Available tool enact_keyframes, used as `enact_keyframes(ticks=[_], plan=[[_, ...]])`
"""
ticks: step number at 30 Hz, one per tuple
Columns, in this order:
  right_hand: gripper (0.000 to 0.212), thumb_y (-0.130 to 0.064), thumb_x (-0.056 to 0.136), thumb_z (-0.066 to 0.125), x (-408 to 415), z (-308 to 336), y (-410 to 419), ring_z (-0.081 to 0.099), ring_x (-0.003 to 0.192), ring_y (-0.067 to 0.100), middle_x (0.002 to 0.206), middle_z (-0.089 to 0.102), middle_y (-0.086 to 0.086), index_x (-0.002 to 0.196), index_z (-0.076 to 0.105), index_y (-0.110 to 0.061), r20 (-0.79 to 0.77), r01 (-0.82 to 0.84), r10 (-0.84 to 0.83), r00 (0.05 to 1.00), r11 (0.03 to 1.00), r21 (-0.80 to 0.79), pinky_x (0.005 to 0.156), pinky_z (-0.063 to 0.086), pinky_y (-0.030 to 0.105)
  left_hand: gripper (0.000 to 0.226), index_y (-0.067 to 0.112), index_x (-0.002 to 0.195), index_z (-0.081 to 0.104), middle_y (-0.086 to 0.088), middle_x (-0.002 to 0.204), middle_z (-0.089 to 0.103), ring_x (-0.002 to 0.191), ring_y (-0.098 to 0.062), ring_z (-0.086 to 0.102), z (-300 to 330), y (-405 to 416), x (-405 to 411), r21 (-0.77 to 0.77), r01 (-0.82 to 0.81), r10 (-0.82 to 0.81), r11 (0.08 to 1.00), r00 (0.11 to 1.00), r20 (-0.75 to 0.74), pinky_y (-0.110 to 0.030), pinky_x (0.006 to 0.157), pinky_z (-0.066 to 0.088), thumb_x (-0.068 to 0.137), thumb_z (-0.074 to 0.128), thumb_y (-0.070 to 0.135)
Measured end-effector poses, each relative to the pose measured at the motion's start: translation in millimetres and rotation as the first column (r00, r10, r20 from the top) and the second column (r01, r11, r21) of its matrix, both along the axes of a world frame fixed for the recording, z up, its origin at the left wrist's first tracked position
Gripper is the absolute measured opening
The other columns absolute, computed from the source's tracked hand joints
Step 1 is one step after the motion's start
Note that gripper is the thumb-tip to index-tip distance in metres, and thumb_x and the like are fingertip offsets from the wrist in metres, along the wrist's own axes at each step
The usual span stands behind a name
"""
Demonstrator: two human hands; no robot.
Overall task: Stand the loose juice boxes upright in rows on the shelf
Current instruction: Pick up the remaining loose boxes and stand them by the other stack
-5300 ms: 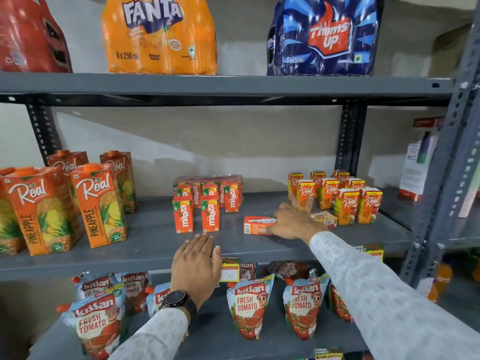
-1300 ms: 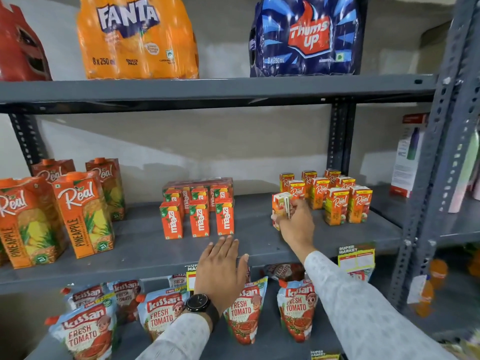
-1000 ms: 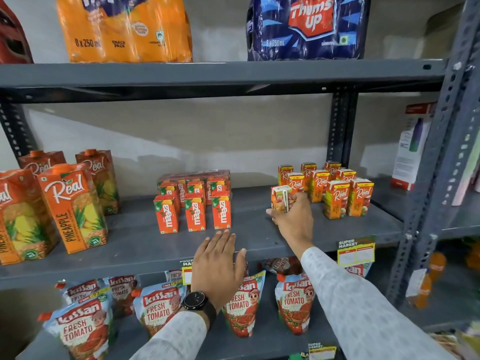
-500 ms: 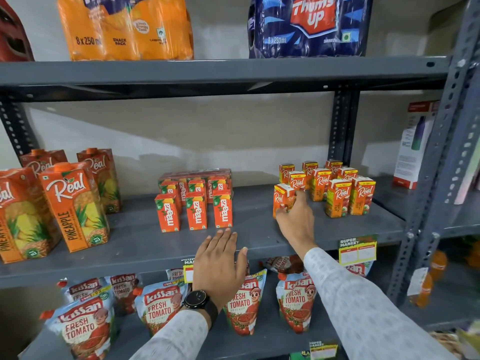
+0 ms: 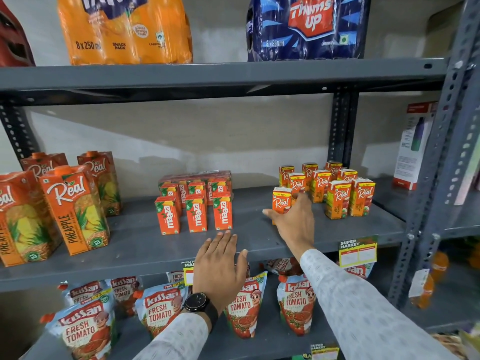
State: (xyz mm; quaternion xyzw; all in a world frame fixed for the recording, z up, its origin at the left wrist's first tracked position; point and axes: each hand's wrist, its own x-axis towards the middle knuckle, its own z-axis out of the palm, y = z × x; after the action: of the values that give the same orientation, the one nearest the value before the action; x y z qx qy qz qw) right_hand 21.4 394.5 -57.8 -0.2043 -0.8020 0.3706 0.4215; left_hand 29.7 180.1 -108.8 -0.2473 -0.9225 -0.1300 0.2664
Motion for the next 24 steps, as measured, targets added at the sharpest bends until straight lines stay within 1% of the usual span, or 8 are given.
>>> enact_keyframes(ticks=[3,5,7,10,14,18,21,24], plan=[[0.079,-0.043,0.079,0.087,-1.1,-1.1,-2.3,0.063,0.118,0.031,0.132,0.059,0.008,0.139,0.043,-0.016,0.031,0.057,-0.058,0.998,0.998,0.023,0.094,0.057,0.048,0.064,0.021,0.143,0.054,0.001,0.15,0.054,0.141,-0.017,0.047,-0.3,-0.5,-0.6,0.002,0.002,-0.002,1.0,1.0,-0.001,-0.039,0.12,0.029,0.102,0.022,0.057],[0.069,-0.032,0.084,0.084,-0.5,0.6,1.2,0.063,0.119,0.032,0.131,0.06,0.01,0.138,0.046,-0.012,0.024,0.109,-0.109,0.994,0.994,-0.004,0.094,0.056,0.047,0.064,0.021,0.144,0.054,0.001,0.15,0.054,0.142,-0.017,0.047,0.0,0.1,-0.6,-0.002,0.002,-0.002,1.0,1.0,0.002,-0.039,0.12,0.028,0.102,0.023,0.057],[0.064,-0.025,0.087,0.081,-0.2,4.2,6.2,0.061,0.121,0.034,0.131,0.06,0.013,0.139,0.047,-0.009,0.023,0.156,-0.155,0.988,0.986,-0.059,0.096,0.055,0.048,0.064,0.021,0.145,0.053,0.001,0.152,0.052,0.142,-0.016,0.045,0.5,-0.1,-0.3,-0.006,0.002,-0.002,1.0,1.0,0.004,-0.039,0.12,0.026,0.102,0.023,0.057],[0.067,-0.02,0.088,0.08,-2.0,9.1,10.6,0.058,0.124,0.037,0.135,0.057,0.016,0.144,0.044,-0.007,0.032,0.206,-0.203,0.979,0.971,-0.119,0.099,0.052,0.051,0.068,0.022,0.148,0.048,0.002,0.156,0.047,0.146,-0.015,0.04,1.1,-2.0,-0.2,-0.018,0.013,-0.013,1.0,1.0,0.019,-0.038,0.123,0.023,0.101,0.017,0.059],[0.074,-0.013,0.089,0.078,-5.0,11.7,13.5,0.053,0.129,0.041,0.141,0.051,0.021,0.15,0.037,-0.004,0.048,0.256,-0.251,0.967,0.955,-0.15,0.104,0.047,0.052,0.072,0.023,0.153,0.041,0.003,0.16,0.04,0.15,-0.014,0.033,3.1,-4.0,-0.3,-0.037,0.027,-0.026,0.999,0.999,0.038,-0.038,0.126,0.019,0.1,0.011,0.061],[0.08,-0.015,0.09,0.077,-3.7,13.0,18.0,0.045,0.138,0.042,0.15,0.045,0.022,0.154,0.031,-0.002,0.076,0.269,-0.26,0.963,0.951,-0.154,0.111,0.042,0.051,0.073,0.024,0.156,0.034,0.004,0.163,0.034,0.152,-0.013,0.027,3.5,-6.9,-0.8,-0.066,0.035,-0.032,0.997,0.998,0.057,-0.036,0.126,0.013,0.099,0.009,0.062],[0.083,-0.015,0.089,0.079,-1.6,13.5,17.8,0.044,0.139,0.041,0.15,0.045,0.022,0.155,0.03,-0.002,0.072,0.268,-0.259,0.963,0.95,-0.162,0.112,0.041,0.052,0.073,0.023,0.157,0.031,0.003,0.165,0.031,0.153,-0.014,0.024,4.1,-7.6,-1.2,-0.086,0.044,-0.038,0.995,0.997,0.067,-0.036,0.126,0.01,0.099,0.008,0.062],[0.087,-0.017,0.089,0.08,5.8,14.1,15.0,0.041,0.141,0.04,0.152,0.044,0.022,0.157,0.027,-0.003,0.054,0.257,-0.252,0.966,0.951,-0.17,0.115,0.038,0.051,0.075,0.023,0.157,0.029,0.003,0.165,0.031,0.154,-0.014,0.022,5.2,-8.4,-0.6,-0.101,0.041,-0.033,0.994,0.997,0.076,-0.037,0.127,0.01,0.099,0.006,0.063]])
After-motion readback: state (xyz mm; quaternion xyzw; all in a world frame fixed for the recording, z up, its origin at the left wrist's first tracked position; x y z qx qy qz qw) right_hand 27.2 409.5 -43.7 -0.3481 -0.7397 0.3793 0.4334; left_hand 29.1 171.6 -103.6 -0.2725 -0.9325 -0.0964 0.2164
